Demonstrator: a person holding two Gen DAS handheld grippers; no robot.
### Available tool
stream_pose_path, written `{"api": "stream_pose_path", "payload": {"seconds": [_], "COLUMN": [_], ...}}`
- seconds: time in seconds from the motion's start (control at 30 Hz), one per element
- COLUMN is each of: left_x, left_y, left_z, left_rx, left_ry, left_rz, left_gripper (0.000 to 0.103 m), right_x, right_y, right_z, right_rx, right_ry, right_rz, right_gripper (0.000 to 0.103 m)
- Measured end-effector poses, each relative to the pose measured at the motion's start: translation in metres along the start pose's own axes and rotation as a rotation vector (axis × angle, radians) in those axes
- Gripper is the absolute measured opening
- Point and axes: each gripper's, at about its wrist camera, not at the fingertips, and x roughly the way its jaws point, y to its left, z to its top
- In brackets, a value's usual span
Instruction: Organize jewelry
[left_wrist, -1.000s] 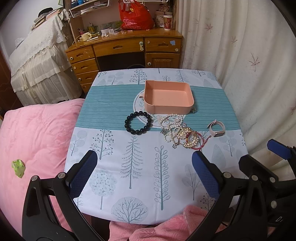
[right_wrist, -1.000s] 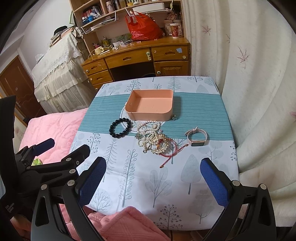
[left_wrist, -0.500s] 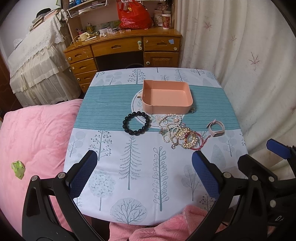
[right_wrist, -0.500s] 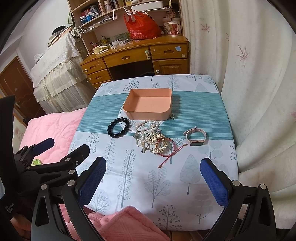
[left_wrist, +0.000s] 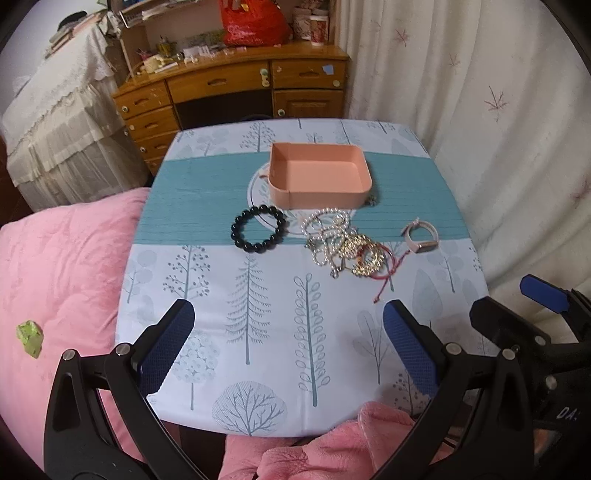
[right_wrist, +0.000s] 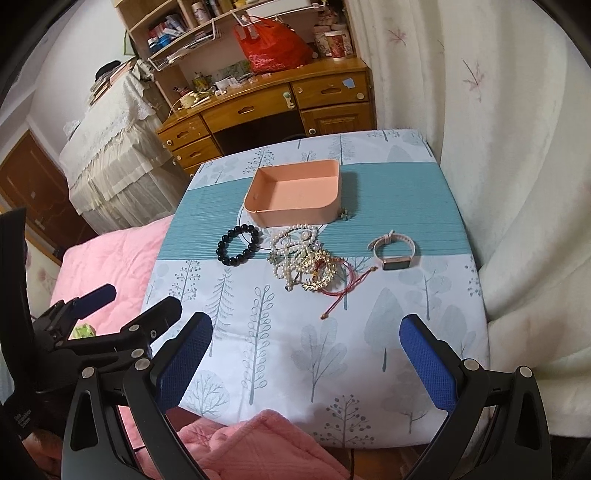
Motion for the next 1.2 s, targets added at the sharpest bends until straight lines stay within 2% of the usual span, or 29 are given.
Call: {"api": "stream_pose_path", "payload": {"seconds": [0.17,0.27,0.4,0.47,0.5,0.53,0.63,0.7,0.87,0.97,1.07,1.2], "left_x": [0.019,0.039,0.071,0.088,0.100,0.109,0.140,0.158,0.196,0.216,0.233,0.258], "left_y": [0.009,0.012,0.017,0.020,0.022,0.023,0.027,0.028,0.029,0.030,0.032,0.036], "left_z": [0.000,-0.003,0.000,0.005,0.006,0.009,0.014,0.018,0.026,0.035,0.041,0.050], "left_rx": [-0.012,0.034,0.107,0.134,0.152,0.161,0.179,0.188,0.223,0.255,0.278,0.282], "left_ry": [0.067,0.084,0.056,0.048,0.040,0.034,0.040,0.036,-0.006,-0.035,-0.043,-0.007], "left_rz": [-0.055,-0.016,0.021,0.022,0.022,0.021,0.011,-0.006,-0.044,-0.069,-0.089,-0.113], "left_gripper": [0.101,0.101,0.101,0.100,0.099,0.096,0.085,0.082,0.067,0.066,0.065,0.055], "right_x": [0.006,0.014,0.034,0.048,0.058,0.069,0.101,0.123,0.175,0.198,0.214,0.234], "right_y": [0.004,0.008,0.015,0.018,0.020,0.021,0.022,0.018,0.008,-0.001,-0.004,0.007], "right_z": [-0.015,-0.023,-0.032,-0.034,-0.036,-0.038,-0.034,-0.031,-0.012,-0.001,0.008,0.019], "right_rx": [-0.018,-0.050,-0.079,-0.084,-0.083,-0.075,-0.022,0.047,0.170,0.231,0.222,0.127], "right_ry": [-0.014,-0.038,-0.041,-0.026,-0.016,-0.002,0.049,0.061,0.057,0.025,-0.006,-0.042], "right_rz": [-0.030,-0.044,-0.050,-0.033,-0.025,-0.018,-0.018,-0.011,-0.036,-0.063,-0.092,-0.100], "right_gripper": [0.103,0.103,0.103,0.100,0.095,0.088,0.076,0.073,0.063,0.061,0.057,0.053]}}
